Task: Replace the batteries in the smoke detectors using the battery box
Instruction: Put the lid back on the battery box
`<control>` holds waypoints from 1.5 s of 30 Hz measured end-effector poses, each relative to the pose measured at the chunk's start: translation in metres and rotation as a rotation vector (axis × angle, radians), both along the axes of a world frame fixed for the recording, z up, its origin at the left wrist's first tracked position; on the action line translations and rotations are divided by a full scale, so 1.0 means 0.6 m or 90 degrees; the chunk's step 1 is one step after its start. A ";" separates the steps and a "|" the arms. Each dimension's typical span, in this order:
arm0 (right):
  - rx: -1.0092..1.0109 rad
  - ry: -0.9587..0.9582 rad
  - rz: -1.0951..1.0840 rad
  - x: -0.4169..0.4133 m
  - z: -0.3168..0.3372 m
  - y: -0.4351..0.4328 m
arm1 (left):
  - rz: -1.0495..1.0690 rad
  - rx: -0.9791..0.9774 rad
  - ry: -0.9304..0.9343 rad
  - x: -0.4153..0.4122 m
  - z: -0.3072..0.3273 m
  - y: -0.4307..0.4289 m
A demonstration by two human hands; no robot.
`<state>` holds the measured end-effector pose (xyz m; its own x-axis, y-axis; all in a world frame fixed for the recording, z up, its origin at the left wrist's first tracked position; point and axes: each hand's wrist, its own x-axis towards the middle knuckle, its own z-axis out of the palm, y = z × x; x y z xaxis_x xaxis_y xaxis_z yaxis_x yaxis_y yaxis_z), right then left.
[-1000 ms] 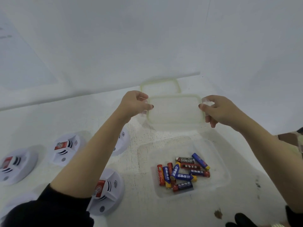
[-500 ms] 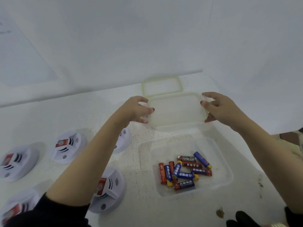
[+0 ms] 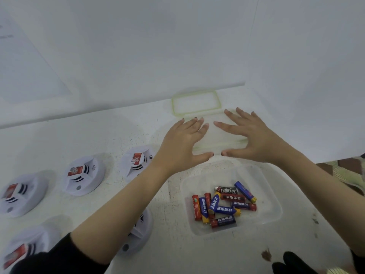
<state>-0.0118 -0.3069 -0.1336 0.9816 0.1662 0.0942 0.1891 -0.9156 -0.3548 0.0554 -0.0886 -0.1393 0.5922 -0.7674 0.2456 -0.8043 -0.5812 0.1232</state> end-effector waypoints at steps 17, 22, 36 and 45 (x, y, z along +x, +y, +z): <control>0.060 -0.038 0.017 -0.012 0.012 -0.012 | -0.060 0.017 0.080 0.029 0.018 0.016; 0.123 0.038 0.049 -0.023 0.033 -0.012 | 0.005 -0.022 0.039 0.054 0.032 0.042; -0.110 -0.175 0.076 0.002 0.011 0.048 | 0.010 -0.081 0.093 -0.014 0.006 0.026; -0.118 -0.157 0.068 0.011 0.012 0.064 | 0.035 -0.069 0.073 -0.018 -0.009 0.018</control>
